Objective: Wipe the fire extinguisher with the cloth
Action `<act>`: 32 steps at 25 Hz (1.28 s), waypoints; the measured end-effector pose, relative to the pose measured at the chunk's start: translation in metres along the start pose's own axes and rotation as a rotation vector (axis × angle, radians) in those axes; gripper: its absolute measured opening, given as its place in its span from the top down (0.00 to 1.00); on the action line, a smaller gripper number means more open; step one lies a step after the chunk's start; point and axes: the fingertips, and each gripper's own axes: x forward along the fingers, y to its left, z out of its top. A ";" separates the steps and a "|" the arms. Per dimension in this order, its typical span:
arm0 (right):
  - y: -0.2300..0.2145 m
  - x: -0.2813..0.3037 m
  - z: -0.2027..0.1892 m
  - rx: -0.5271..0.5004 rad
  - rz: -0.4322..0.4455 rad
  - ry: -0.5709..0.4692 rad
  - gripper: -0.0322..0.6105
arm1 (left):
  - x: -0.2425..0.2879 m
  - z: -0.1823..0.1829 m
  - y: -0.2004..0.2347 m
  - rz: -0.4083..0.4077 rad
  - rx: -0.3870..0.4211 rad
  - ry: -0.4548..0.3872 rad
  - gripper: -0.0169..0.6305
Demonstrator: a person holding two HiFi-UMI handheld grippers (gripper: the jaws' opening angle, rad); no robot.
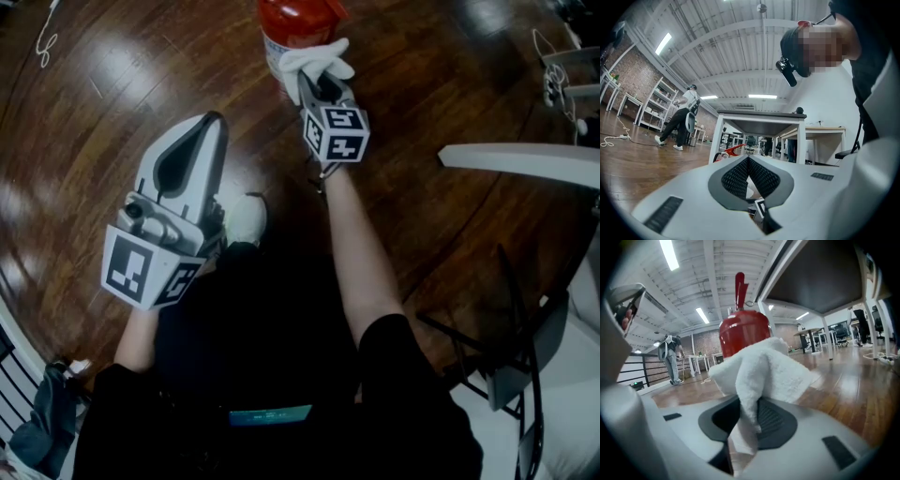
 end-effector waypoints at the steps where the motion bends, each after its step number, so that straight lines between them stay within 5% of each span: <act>1: -0.004 0.003 -0.010 0.002 -0.009 0.034 0.77 | 0.000 0.000 0.000 -0.001 0.001 0.000 0.97; 9: -0.014 0.007 -0.032 -0.013 -0.008 0.149 0.77 | 0.001 0.000 0.000 -0.003 0.000 0.000 0.97; 16: 0.022 -0.042 0.050 0.047 0.079 -0.084 0.77 | -0.001 0.001 0.000 -0.003 -0.002 -0.002 0.97; 22: 0.088 -0.082 0.161 -0.041 0.222 -0.289 0.77 | -0.002 0.003 -0.005 -0.004 0.003 -0.004 0.97; 32: 0.110 -0.048 0.189 -0.075 0.255 -0.294 0.77 | -0.005 0.000 0.000 0.010 -0.004 -0.004 0.97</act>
